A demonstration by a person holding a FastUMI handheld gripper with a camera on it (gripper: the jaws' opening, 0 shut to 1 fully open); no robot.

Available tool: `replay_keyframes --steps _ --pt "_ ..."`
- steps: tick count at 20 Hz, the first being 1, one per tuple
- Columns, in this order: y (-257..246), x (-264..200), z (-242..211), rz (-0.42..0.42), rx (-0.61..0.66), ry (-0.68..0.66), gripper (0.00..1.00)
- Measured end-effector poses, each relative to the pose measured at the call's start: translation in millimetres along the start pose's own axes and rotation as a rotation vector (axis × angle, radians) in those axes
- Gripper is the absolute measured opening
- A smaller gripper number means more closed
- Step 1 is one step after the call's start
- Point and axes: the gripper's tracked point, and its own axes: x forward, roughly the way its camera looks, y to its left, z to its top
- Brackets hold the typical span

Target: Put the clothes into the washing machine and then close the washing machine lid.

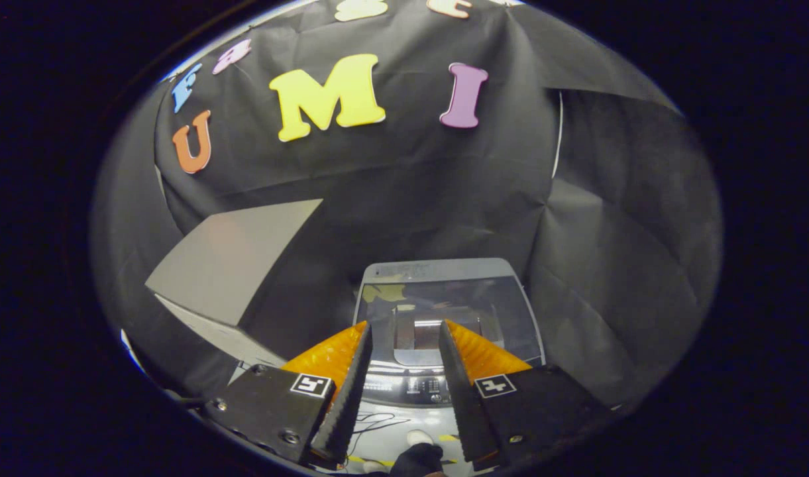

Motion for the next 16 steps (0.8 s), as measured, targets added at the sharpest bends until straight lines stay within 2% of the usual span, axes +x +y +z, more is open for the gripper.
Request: replay_keyframes --steps 7,10,16 --pt "17 -105 -10 -0.042 0.058 -0.180 0.65" --pt "18 -151 -3 -0.054 0.033 -0.280 0.65" --pt "19 -228 -2 -0.020 -0.005 -0.419 0.65"
